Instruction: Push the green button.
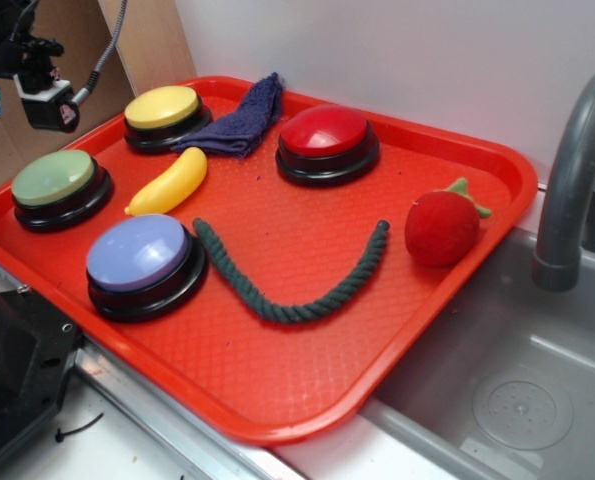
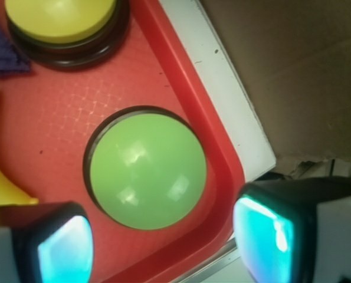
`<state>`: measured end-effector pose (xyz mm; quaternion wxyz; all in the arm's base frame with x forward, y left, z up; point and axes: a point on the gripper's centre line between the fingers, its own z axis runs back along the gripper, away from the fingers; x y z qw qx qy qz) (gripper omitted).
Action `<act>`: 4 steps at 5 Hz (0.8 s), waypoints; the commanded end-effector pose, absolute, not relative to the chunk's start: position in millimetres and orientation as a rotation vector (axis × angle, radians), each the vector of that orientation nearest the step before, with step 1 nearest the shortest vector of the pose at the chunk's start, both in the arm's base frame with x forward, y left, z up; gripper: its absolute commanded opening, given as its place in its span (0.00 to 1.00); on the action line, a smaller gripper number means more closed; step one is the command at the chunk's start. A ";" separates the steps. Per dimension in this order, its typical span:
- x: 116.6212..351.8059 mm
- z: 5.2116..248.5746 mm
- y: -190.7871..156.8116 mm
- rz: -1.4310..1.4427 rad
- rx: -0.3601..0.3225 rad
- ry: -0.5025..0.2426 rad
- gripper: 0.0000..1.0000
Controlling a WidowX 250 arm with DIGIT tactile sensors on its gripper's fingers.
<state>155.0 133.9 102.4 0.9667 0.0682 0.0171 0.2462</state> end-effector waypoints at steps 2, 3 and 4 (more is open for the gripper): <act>147.8 136.1 146.8 0.499 0.140 -0.051 1.00; 142.9 141.9 148.6 0.471 0.078 -0.082 1.00; 140.8 143.7 151.0 0.469 0.055 -0.091 1.00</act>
